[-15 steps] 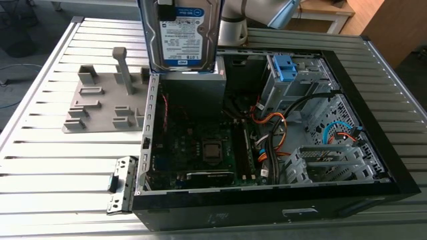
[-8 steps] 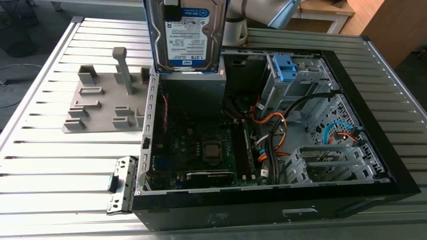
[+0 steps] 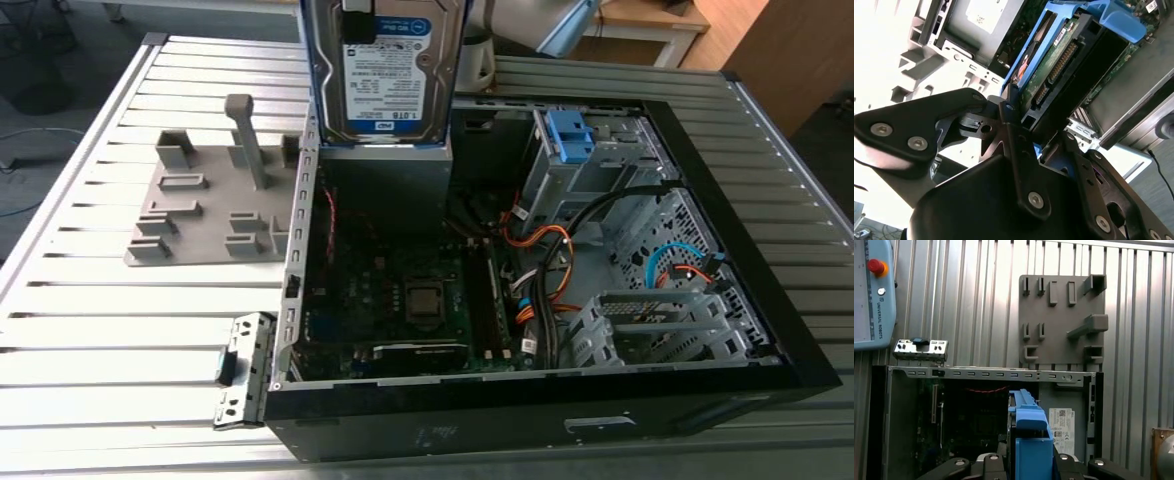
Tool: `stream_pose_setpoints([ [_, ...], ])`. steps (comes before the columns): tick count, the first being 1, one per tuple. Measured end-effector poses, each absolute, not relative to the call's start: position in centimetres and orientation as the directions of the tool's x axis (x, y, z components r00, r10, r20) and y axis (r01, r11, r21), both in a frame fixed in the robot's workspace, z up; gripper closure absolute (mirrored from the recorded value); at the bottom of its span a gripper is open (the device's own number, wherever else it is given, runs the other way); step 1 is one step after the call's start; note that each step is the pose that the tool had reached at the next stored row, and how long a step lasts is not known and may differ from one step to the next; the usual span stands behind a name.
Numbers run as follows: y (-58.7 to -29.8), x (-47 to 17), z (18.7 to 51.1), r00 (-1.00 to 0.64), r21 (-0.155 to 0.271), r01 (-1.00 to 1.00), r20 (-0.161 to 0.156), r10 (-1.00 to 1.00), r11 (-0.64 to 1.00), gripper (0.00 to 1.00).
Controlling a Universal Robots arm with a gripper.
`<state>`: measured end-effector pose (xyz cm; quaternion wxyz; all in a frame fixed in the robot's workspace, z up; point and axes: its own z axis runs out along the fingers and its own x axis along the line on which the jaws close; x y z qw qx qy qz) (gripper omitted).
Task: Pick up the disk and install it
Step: 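Pick up the disk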
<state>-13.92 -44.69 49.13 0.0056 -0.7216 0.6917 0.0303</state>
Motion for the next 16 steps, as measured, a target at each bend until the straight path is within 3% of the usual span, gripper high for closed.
stream_pose_setpoints([
  [16, -44.7, -12.3, 49.1, 0.041, 0.034, -0.998, -0.051, -0.998, -0.043, 0.64],
])
